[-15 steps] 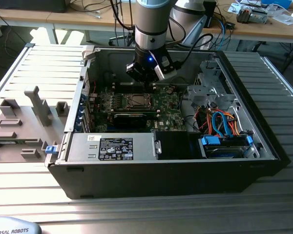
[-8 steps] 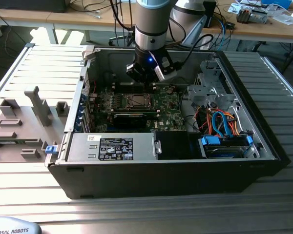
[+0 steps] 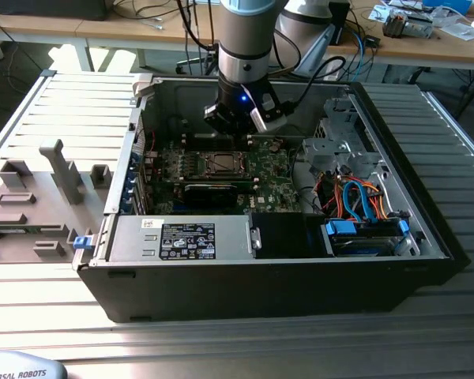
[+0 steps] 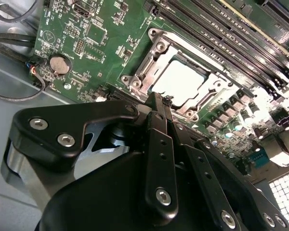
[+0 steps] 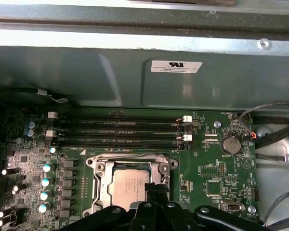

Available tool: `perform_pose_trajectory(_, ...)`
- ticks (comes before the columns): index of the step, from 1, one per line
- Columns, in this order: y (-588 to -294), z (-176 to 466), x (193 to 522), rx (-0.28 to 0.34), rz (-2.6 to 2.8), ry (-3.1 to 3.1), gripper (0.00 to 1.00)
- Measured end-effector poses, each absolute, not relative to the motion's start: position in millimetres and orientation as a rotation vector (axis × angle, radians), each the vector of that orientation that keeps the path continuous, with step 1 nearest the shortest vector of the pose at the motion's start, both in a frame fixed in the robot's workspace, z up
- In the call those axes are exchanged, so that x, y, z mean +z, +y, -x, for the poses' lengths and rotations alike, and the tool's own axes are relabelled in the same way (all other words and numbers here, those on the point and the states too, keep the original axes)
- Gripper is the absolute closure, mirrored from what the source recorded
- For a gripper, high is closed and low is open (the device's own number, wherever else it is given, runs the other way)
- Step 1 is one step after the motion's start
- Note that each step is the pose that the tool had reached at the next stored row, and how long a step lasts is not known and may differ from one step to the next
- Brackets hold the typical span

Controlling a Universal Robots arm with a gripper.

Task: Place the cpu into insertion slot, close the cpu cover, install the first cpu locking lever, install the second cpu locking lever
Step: 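Install the second cpu locking lever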

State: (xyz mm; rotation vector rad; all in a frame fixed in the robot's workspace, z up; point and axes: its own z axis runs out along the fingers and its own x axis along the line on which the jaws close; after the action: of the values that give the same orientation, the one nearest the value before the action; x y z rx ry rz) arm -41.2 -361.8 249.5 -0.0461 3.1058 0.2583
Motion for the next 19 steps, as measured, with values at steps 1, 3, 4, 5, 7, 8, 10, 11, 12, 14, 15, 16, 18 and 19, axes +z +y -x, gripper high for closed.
perform_pose_trajectory(1,-361.9,41.2,249.5,0.257,0.046,3.106,0.89)
perform_pose_trajectory(3,-361.9,41.1,249.4,0.252,0.047,3.106,0.89)
perform_pose_trajectory(4,-361.9,41.1,249.5,0.248,0.047,3.107,0.89)
perform_pose_trajectory(5,-361.9,41.2,249.5,0.240,0.046,3.107,0.89)
perform_pose_trajectory(7,-361.9,41.2,249.5,0.216,0.047,3.109,0.89)
perform_pose_trajectory(8,-361.9,41.2,249.5,0.202,0.047,3.111,0.89)
perform_pose_trajectory(10,-361.8,41.2,249.4,0.183,0.047,3.112,0.89)
perform_pose_trajectory(11,-361.8,41.2,249.5,0.174,0.047,3.112,0.89)
perform_pose_trajectory(12,-361.9,41.1,249.4,0.169,0.048,3.113,0.89)
perform_pose_trajectory(14,-362.6,41.2,249.5,0.168,0.047,3.113,0.89)
perform_pose_trajectory(15,-363.7,41.2,249.4,0.168,0.047,3.113,0.89)
perform_pose_trajectory(16,-364.7,41.2,249.5,0.168,0.047,3.113,0.89)
perform_pose_trajectory(18,-367.3,41.2,249.5,0.168,0.047,3.113,0.89)
perform_pose_trajectory(19,-368.7,41.2,249.5,0.168,0.047,3.113,0.89)
